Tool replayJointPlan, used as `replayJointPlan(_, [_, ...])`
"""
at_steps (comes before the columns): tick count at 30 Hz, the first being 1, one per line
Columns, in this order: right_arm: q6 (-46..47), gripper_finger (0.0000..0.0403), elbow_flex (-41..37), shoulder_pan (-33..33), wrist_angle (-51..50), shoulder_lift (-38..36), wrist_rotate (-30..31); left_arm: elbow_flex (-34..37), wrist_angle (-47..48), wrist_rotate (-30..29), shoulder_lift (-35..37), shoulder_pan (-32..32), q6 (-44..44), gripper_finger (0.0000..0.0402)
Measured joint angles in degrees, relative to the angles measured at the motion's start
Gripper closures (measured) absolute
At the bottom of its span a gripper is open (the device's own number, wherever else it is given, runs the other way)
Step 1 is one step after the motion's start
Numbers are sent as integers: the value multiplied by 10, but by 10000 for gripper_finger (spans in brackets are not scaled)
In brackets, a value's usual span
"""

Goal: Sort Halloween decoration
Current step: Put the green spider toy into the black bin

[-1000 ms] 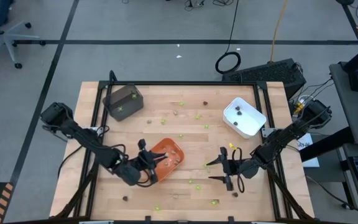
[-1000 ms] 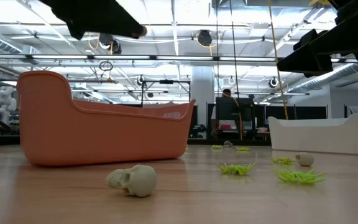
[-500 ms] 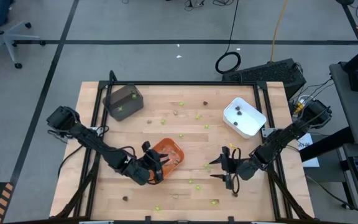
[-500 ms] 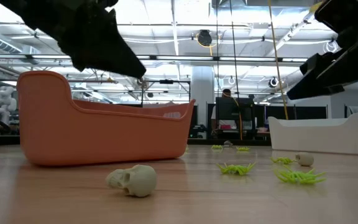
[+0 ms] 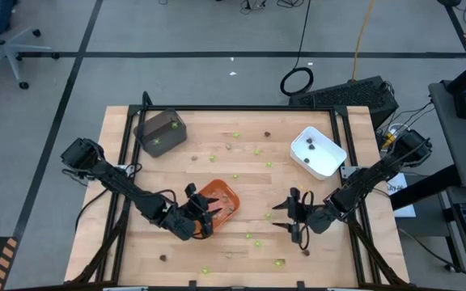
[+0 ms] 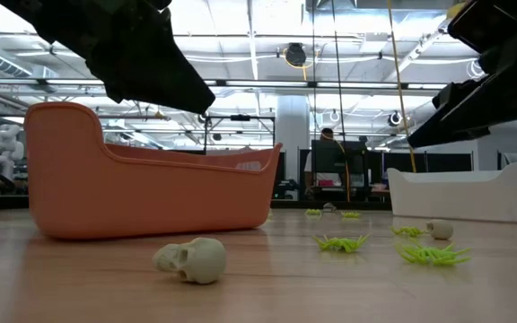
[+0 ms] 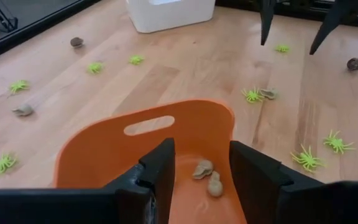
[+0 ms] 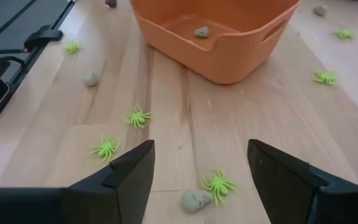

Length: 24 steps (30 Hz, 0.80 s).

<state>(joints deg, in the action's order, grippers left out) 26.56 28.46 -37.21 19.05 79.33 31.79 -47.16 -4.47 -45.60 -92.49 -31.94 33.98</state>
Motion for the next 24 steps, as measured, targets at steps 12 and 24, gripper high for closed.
replayJointPlan(12, [88, 214, 224, 43, -350, 104, 25, 0, -28, 0, 0, 0, -33, 250])
replayJointPlan(24, [47, 231, 325, 62, -435, 224, -81, 0, -46, 1, 1, -6, -29, 250])
